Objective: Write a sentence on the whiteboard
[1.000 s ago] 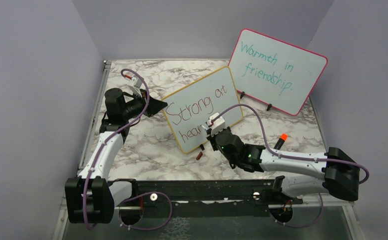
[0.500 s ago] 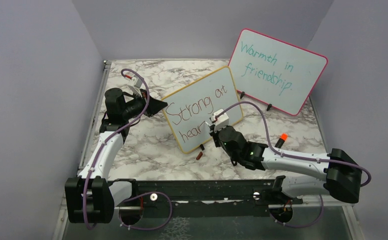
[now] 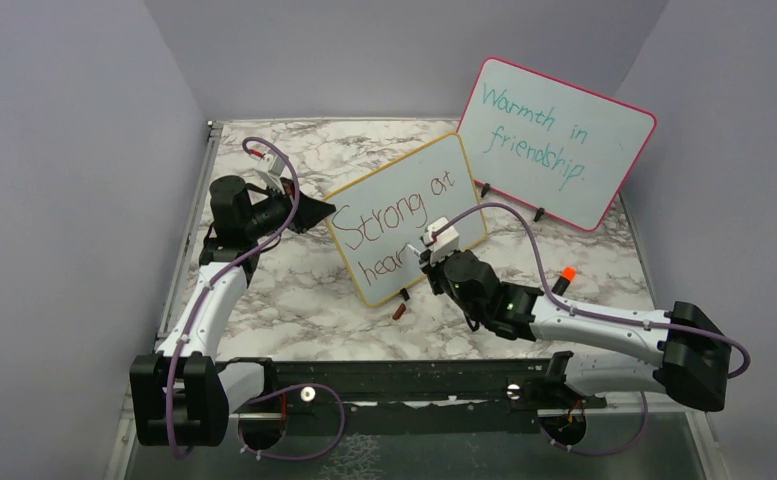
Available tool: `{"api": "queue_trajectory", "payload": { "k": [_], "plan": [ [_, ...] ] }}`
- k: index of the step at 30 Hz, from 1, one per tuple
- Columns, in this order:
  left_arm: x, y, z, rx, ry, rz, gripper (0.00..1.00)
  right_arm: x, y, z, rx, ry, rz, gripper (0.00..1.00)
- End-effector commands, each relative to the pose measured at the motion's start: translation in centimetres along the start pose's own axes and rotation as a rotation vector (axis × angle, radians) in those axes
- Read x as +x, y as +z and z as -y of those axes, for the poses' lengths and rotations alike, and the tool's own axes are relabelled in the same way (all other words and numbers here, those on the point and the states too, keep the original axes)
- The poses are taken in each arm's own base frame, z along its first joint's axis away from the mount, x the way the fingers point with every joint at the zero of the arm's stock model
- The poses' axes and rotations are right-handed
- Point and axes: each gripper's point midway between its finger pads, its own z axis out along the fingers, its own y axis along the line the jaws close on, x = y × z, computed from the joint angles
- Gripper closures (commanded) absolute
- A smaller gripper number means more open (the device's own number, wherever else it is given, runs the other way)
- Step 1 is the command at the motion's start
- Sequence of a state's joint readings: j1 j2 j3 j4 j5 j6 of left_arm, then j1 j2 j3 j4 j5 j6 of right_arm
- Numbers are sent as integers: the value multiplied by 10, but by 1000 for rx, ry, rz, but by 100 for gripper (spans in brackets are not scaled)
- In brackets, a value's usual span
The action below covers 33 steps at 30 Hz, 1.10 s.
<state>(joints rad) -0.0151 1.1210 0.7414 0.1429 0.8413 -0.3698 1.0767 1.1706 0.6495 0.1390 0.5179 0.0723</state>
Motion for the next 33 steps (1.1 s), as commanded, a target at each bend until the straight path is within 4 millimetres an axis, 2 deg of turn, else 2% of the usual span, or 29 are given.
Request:
{"api": "queue_trajectory", "payload": {
  "k": [1,15,23,33],
  "plan": [
    [16,0,-31,-122,12,-41,100,-8,5,-6,-25,-8,19,99],
    [16,0,-31,-121,10,-43,100,-17,9,-4,-4,-6,48,99],
    [17,0,-32,-122,10,-43,100,-2,13,-5,2,-16,6,99],
    [16,0,-32,-123,11,-44,100,21,6,-7,-21,-4,-81,99]
  ]
}}
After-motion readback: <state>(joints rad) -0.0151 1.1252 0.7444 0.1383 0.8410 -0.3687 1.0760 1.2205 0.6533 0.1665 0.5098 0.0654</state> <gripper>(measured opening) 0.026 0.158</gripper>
